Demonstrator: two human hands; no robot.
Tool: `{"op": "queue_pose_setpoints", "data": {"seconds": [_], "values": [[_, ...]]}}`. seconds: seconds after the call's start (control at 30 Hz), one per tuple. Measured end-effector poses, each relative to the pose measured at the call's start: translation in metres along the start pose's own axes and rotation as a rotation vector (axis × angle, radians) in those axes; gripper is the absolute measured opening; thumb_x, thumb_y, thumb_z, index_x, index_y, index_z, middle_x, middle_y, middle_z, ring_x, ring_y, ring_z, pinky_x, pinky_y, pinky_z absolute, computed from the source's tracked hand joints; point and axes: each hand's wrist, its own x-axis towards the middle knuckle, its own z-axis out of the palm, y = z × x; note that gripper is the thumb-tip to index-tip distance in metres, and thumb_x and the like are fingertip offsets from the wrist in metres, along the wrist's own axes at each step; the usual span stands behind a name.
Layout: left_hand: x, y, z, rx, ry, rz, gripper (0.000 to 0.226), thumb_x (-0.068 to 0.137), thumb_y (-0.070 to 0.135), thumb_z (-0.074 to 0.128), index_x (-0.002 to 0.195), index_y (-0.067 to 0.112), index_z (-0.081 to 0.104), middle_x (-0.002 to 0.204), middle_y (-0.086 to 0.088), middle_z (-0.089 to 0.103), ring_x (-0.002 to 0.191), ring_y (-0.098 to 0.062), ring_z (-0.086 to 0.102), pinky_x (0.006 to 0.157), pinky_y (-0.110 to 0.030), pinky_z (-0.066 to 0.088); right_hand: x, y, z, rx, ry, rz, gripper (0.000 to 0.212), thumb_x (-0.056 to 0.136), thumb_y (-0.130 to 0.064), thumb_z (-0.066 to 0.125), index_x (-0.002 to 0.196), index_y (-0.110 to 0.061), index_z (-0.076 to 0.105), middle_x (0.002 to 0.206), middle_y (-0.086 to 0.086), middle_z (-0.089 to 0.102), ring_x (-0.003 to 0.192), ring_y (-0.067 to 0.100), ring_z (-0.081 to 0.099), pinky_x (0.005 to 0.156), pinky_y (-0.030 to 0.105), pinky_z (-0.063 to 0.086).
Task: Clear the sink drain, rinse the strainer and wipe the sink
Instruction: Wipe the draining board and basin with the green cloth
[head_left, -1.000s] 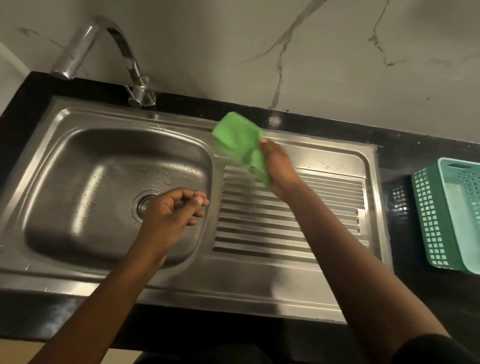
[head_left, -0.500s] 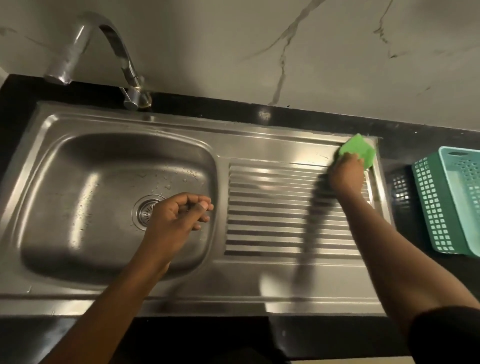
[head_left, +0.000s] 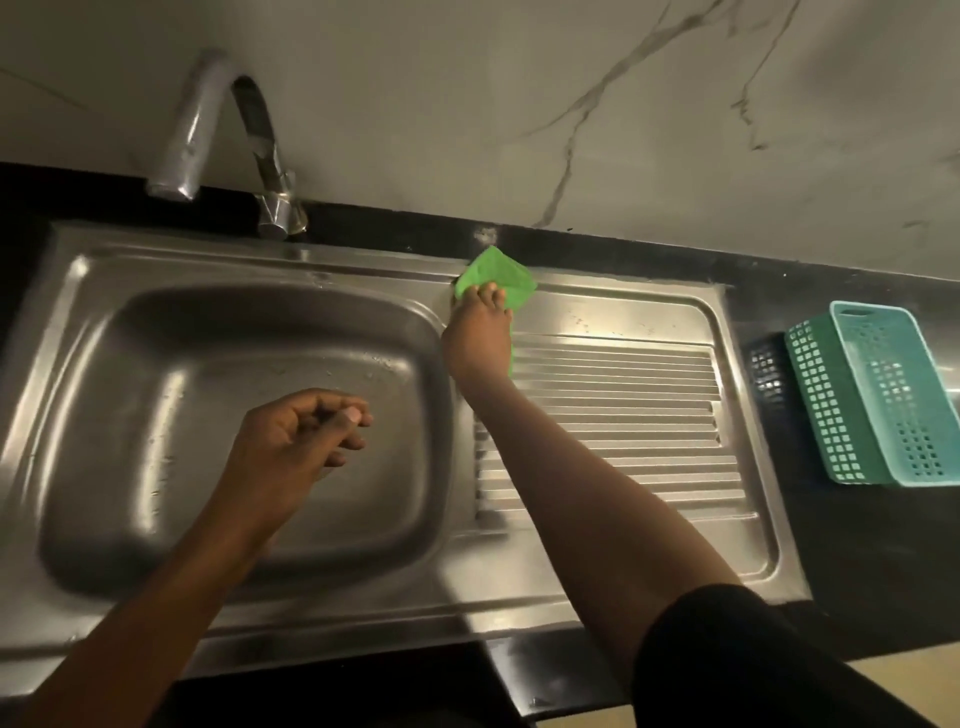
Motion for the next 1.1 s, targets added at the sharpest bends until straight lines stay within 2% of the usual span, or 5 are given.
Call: {"op": "queue_pose_setpoints", "data": {"seconds": [0.33, 0.5, 0.63, 0.8, 1.1], "values": [[-0.003, 0.001, -0.033, -0.05, 0.091, -0.027, 0.015, 0.099, 0.005, 0.067, 0.099, 0.013, 0.08, 0.095, -0.009, 0.083, 0.088, -0.03, 0.076, 0.077, -0.035, 0.06, -0.013, -0.038, -0.007, 0.345, -0.09, -0.213, 0.036, 0.111, -0.024, 0.044, 0.137, -0.009, 0.064, 0.123, 0.019, 0.071, 0.107, 0.037, 0.067, 0.078, 0.024, 0.045], [-0.009, -0.006, -0.056, -0.064, 0.14, -0.04, 0.016, 0.099, 0.004, 0.067, 0.098, 0.013, 0.08, 0.092, -0.011, 0.082, 0.082, -0.022, 0.075, 0.067, -0.023, 0.059, -0.009, -0.024, -0.034, 0.581, 0.283, -0.139, 0.029, 0.11, -0.022, 0.045, 0.106, -0.006, 0.069, 0.086, 0.001, 0.064, 0.065, -0.001, 0.057, 0.057, 0.015, 0.038], [-0.015, -0.013, -0.077, -0.067, 0.148, -0.066, 0.016, 0.099, 0.006, 0.066, 0.098, 0.015, 0.08, 0.092, -0.002, 0.083, 0.085, -0.024, 0.076, 0.072, -0.032, 0.058, -0.019, -0.012, -0.044, 0.593, 0.555, 0.031, 0.04, 0.106, -0.039, 0.048, 0.129, -0.015, 0.07, 0.105, -0.008, 0.071, 0.084, -0.009, 0.066, 0.072, -0.002, 0.045], [-0.02, -0.017, -0.102, -0.069, 0.166, -0.074, 0.016, 0.1, 0.006, 0.066, 0.099, 0.015, 0.079, 0.095, -0.002, 0.083, 0.09, -0.032, 0.077, 0.074, -0.035, 0.059, -0.014, -0.037, -0.004, 0.215, 0.269, -0.083, 0.043, 0.109, -0.03, 0.047, 0.149, -0.016, 0.057, 0.164, 0.014, 0.04, 0.153, 0.031, 0.036, 0.125, 0.038, 0.031], [-0.023, -0.029, -0.146, -0.084, 0.2, -0.087, 0.017, 0.1, 0.01, 0.066, 0.101, 0.02, 0.08, 0.098, 0.001, 0.083, 0.088, -0.023, 0.079, 0.076, -0.034, 0.061, -0.043, -0.155, 0.107, 0.179, 0.106, -0.315, 0.068, 0.1, 0.005, 0.049, 0.163, -0.016, 0.032, 0.174, 0.013, 0.008, 0.162, 0.033, 0.003, 0.125, 0.052, 0.031]]}}
